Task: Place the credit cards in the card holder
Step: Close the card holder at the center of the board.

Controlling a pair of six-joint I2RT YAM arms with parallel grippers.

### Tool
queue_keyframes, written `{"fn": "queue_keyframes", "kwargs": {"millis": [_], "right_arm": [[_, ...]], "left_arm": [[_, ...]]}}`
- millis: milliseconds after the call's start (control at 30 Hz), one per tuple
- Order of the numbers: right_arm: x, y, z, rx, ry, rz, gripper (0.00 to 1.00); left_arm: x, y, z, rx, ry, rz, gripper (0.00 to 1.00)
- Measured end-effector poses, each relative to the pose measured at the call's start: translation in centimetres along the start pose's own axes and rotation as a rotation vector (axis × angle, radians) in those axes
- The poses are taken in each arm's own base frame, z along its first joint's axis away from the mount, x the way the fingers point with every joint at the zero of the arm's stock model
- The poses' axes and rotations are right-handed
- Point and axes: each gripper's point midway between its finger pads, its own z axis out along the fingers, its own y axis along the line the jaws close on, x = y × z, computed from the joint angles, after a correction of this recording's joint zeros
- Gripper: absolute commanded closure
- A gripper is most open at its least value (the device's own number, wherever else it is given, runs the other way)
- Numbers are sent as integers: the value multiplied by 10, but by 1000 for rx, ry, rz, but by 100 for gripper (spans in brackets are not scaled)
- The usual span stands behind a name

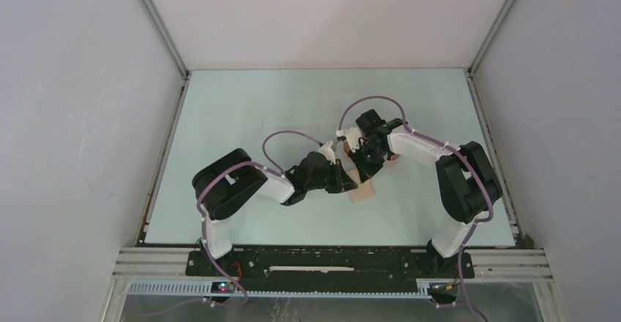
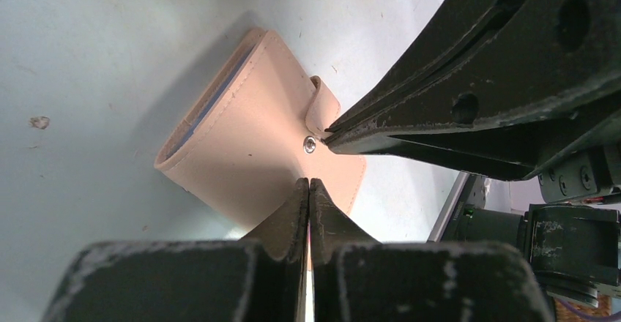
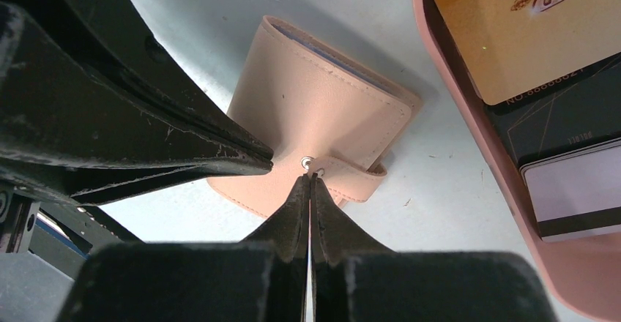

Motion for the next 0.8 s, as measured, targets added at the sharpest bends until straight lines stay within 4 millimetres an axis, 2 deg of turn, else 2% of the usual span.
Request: {"fn": "queue_keyframes", "kwargs": {"millis": [800], "right_arm": [[-1, 5, 8, -5, 25, -19, 100]], "left_arm": [[1, 3, -2, -6, -2, -56, 97]]}}
